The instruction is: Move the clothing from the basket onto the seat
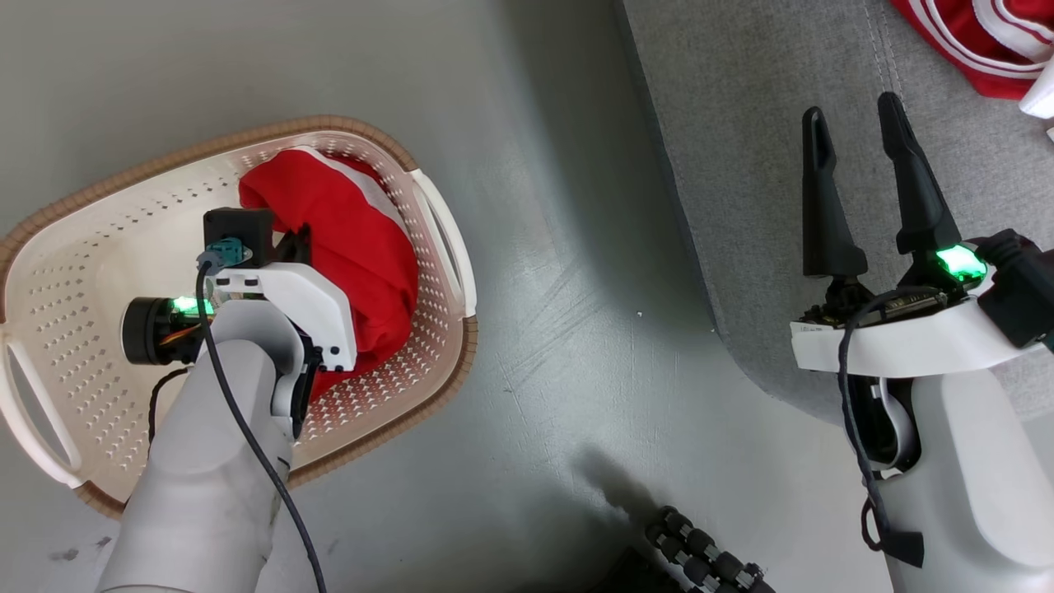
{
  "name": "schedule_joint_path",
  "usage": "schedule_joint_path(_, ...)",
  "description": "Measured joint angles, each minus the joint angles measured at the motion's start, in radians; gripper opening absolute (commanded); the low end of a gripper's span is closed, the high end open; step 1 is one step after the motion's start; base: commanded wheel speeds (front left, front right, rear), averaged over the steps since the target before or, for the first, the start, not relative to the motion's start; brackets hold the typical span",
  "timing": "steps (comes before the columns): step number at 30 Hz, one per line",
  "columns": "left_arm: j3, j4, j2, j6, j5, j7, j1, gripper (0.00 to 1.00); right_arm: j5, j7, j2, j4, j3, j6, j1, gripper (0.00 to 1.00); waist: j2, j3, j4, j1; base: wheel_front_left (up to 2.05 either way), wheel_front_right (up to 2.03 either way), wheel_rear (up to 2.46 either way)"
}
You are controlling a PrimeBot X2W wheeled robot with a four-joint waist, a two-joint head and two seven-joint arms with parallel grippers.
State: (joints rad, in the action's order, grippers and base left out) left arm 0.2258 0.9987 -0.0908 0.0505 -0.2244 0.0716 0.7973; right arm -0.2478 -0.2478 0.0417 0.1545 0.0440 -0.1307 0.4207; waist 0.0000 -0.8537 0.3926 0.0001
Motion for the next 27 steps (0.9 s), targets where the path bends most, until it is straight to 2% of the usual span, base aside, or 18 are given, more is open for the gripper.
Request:
schedule_joint_path(14,0.028,-0.050,0.004,-0.052,0.009,0.120,0.000,0.00,0.019,0.000,0.000,0.008,-0.010,0.000,0.017,1.00,0.0000,0.037,-0.044,0.0000,0.00,0.00,0.00)
schedule_joint_path(27,0.038,-0.134,0.013,-0.078,0.008,0.168,-0.058,0.00,0.088,0.000,0.001,0.021,-0.019,0.000,0.026,1.00,0.0000,0.104,-0.104,0.0000,0.00,0.00,0.00)
